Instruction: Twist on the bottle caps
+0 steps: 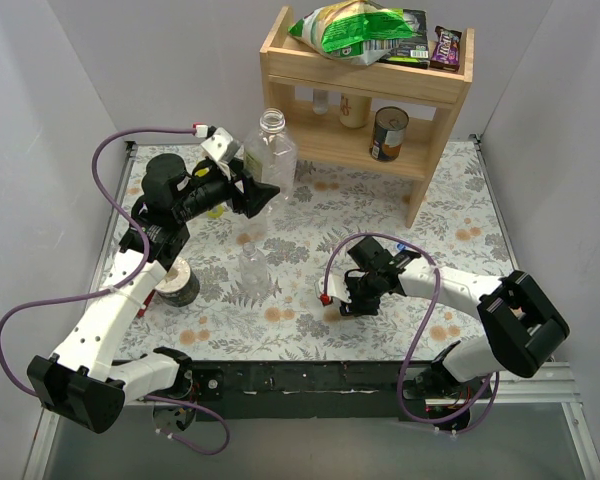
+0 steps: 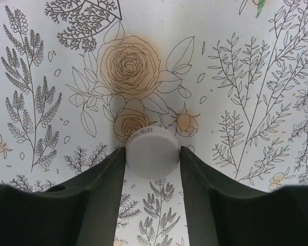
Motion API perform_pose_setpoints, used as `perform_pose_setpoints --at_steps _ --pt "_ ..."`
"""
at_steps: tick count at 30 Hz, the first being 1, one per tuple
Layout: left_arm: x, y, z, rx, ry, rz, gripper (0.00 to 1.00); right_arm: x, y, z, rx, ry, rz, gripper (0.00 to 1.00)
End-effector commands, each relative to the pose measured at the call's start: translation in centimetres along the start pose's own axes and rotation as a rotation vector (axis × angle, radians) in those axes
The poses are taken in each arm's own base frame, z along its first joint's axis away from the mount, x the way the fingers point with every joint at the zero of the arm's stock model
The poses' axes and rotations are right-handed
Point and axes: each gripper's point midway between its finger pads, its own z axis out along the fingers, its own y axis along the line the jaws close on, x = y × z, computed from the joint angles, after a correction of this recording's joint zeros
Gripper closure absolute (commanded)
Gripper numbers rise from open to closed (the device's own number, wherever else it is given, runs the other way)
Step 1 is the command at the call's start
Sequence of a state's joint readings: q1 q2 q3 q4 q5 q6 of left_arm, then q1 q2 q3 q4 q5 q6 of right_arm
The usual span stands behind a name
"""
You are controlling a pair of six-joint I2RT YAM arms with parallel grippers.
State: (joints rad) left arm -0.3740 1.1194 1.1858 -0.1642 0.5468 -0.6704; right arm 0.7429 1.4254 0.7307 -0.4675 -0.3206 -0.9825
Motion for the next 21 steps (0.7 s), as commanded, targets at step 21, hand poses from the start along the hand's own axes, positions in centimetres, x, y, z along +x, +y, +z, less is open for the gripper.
perform_pose_setpoints --at_steps 21 --pt "7.1 -11.3 2.8 0.556 0.139 0.016 1.00 -13.4 0.9 -25.0 0.257 -0.325 0.248 0.74"
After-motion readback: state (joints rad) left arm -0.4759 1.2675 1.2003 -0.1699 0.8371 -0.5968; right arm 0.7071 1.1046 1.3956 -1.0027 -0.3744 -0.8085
